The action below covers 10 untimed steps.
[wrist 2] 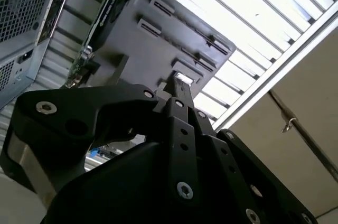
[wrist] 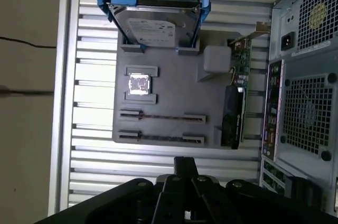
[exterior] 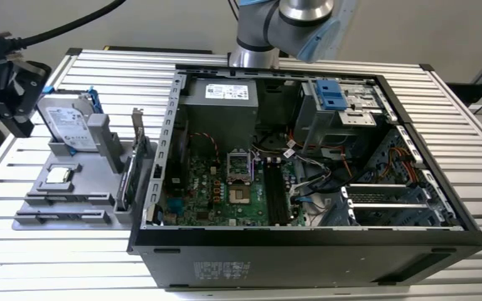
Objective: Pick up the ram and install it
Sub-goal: 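Pick up the ram and move it above insertion slot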
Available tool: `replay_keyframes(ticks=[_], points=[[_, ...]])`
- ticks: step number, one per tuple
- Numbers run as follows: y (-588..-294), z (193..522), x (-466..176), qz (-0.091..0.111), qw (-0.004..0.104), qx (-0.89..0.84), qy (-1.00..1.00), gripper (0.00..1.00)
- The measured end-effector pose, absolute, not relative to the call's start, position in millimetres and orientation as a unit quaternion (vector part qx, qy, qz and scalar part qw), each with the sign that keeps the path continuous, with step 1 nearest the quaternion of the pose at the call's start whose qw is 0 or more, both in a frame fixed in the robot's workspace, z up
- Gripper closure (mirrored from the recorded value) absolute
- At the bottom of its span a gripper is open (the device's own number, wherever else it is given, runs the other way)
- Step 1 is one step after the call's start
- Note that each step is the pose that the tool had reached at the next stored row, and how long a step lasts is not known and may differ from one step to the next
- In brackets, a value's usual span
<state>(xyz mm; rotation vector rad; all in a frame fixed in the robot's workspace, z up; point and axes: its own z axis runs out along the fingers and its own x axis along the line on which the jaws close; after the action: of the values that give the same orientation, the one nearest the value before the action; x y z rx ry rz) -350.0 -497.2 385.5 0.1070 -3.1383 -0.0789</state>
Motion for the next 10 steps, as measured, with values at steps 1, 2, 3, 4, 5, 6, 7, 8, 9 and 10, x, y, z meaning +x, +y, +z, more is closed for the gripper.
replay_keyframes(ticks=[1,2,3,4,5,6,7,8,9,10], points=[[-497.1,385.6,-350.1,-0.025,0.0,0.043,-0.999,1.0],[-497.1,385.6,-350.0,-0.025,0.001,0.053,-0.998,1.0],[-497.1,385.6,-350.0,-0.025,0.001,0.062,-0.998,1.0],[-497.1,385.6,-350.0,-0.025,0.001,0.07,-0.997,1.0],[-497.1,385.6,-350.0,-0.025,0.001,0.079,-0.997,1.0],[-497.1,385.6,-350.0,-0.025,0.002,0.089,-0.996,1.0],[-497.2,385.6,-350.0,-0.025,0.002,0.097,-0.995,1.0],[-497.1,385.6,-350.0,-0.025,0.002,0.106,-0.994,1.0],[-497.1,385.6,-350.1,-0.025,0.002,0.116,-0.993,1.0],[-497.1,385.6,-350.0,-0.025,0.003,0.124,-0.992,1.0]])
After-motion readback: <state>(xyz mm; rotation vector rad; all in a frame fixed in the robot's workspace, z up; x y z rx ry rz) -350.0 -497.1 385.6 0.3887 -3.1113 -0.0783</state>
